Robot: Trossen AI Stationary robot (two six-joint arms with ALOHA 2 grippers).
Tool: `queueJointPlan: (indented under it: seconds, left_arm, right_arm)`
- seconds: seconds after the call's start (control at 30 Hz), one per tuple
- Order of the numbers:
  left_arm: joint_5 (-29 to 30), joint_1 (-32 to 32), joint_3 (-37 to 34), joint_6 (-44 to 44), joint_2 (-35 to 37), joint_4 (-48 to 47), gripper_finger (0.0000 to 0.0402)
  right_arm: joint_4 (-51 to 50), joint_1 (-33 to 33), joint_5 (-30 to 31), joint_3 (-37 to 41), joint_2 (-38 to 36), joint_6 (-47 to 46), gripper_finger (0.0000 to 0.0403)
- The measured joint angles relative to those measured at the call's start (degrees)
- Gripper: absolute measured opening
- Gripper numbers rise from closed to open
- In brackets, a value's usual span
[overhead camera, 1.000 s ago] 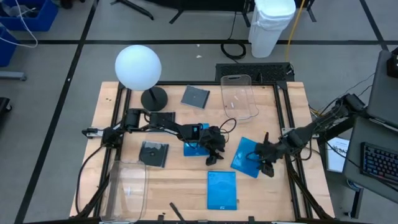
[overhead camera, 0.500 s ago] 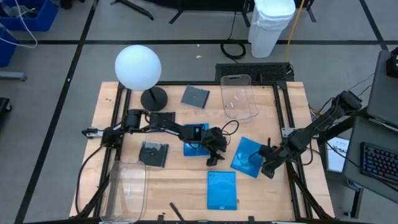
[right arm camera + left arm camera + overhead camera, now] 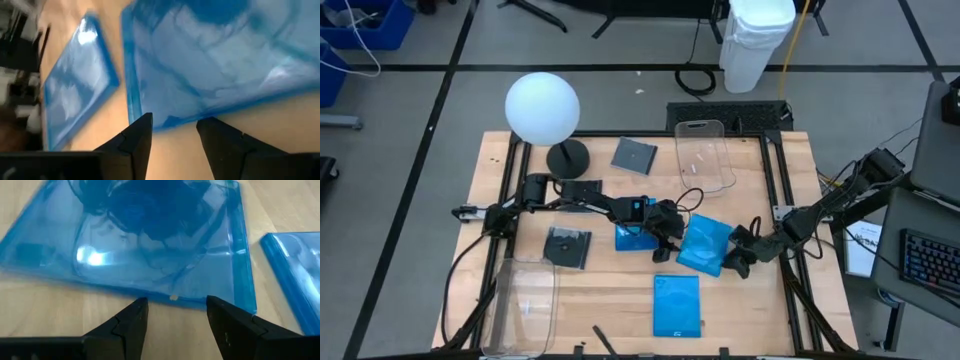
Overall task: Pick & place jewel cases by type
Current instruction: Put the top right blue CD case into the top transparent bin
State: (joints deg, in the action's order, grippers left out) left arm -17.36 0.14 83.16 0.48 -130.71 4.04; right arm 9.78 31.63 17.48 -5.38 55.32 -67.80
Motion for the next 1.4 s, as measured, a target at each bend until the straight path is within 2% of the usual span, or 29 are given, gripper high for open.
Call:
queueJointPlan:
  seconds: [0.47, 0.6, 0.73, 0.87, 1.0, 1.1, 1.23, 1.3, 1.4]
  left_arm:
    - [1.1, 0.0, -0.1, -1.0, 0.0, -0.9, 0.0207]
    - [2.2, -0.3, 0.2, -0.2, -0.8, 3.2, 0.0207]
    - [2.4, -0.5, 0.1, -0.6, -0.6, 4.9, 0.0207]
    - [2.2, -0.5, 0.1, -0.8, -0.6, 4.9, 0.0207]
    - [2.4, -0.5, 0.1, -0.6, -0.5, 4.1, 0.0207]
    - [2.4, -0.5, 0.1, -0.4, -0.5, 3.9, 0.0207]
    - [2.6, -0.5, 0.0, 1.7, 0.2, 2.6, 0.0207]
    - [2.5, -0.8, 0.0, 2.7, 1.0, 2.2, 0.0207]
    - [2.3, -1.5, 0.0, 4.2, 3.2, 0.3, 0.0207]
  right_arm:
    - [3.7, -1.2, 3.6, 0.6, -2.0, 6.1, 0.015]
    - [9.6, -1.8, 15.0, -0.1, -2.5, 6.5, 0.0149]
    - [13.8, -2.7, 16.9, 0.3, -2.3, 10.1, 0.0144]
    - [13.6, -4.9, 12.5, 0.2, -2.2, 11.4, 0.0135]
    - [14.1, -6.2, 10.5, 0.1, -2.3, 12.3, 0.0118]
    - [15.9, -6.8, 7.7, 0.2, -2.3, 15.7, 0.0085]
    - [24.2, -6.5, 2.7, 0.2, -2.6, 24.0, 0.0015]
    - [28.5, -5.9, 0.1, 0.3, -3.3, 26.2, 0.001]
    - [30.2, -5.3, -0.6, 0.3, -4.5, 28.7, 0.0004]
